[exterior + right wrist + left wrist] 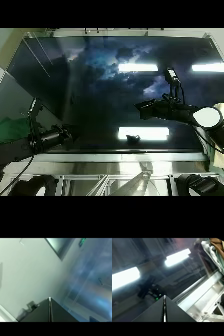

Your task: Fold the shirts.

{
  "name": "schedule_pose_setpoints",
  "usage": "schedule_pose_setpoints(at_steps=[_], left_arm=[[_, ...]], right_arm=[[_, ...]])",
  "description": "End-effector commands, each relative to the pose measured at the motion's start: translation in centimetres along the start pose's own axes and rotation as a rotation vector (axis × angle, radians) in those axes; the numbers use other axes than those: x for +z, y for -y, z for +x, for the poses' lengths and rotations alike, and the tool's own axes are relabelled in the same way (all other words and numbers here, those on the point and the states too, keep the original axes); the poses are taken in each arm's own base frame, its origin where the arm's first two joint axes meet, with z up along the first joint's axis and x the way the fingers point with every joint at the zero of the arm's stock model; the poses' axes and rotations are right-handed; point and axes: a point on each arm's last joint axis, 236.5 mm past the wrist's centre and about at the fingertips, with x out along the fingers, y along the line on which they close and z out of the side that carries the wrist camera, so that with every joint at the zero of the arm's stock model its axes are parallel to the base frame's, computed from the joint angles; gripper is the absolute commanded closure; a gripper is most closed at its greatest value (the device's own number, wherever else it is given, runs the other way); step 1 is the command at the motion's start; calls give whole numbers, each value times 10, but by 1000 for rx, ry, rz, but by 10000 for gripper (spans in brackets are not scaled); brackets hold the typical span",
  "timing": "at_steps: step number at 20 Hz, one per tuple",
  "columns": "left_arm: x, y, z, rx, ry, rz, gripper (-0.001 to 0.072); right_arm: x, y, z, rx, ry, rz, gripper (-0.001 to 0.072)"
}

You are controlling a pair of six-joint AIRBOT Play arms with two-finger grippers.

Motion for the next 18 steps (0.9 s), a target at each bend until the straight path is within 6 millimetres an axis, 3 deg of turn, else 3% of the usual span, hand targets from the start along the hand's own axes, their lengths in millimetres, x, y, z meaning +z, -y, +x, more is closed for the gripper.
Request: schedule_pose_setpoints(at_steps=[1,4,6,7,9,11,12,13,15,18], left_arm=[[0,0,0,2,3,-5,692],[12,-4,-4,26,36,-6,696],[51,-41,-29,210,85,-18,700],[72,-74,-57,374,85,-36,631],[90,-146,-136,730,42,-168,20],[70,-205,-233,1048,-3,-478,-1],[50,-225,-266,1113,-18,-643,-1],[38,-244,-283,1138,29,-785,0],[8,-277,-287,1084,71,-968,0],[-50,-314,-280,1078,-32,-1107,1]], right_arm=[[0,0,0,1,1,0,687],[0,0,0,1,1,0,687],[0,0,0,1,1,0,687],[0,0,0,1,1,0,687],[0,0,0,1,1,0,687],[0,0,0,1,1,0,687],[0,0,0,1,1,0,687],[0,0,0,0,2,0,687],[-1,-2,0,4,-2,-2,687],[-1,-1,1,2,-4,-1,687]])
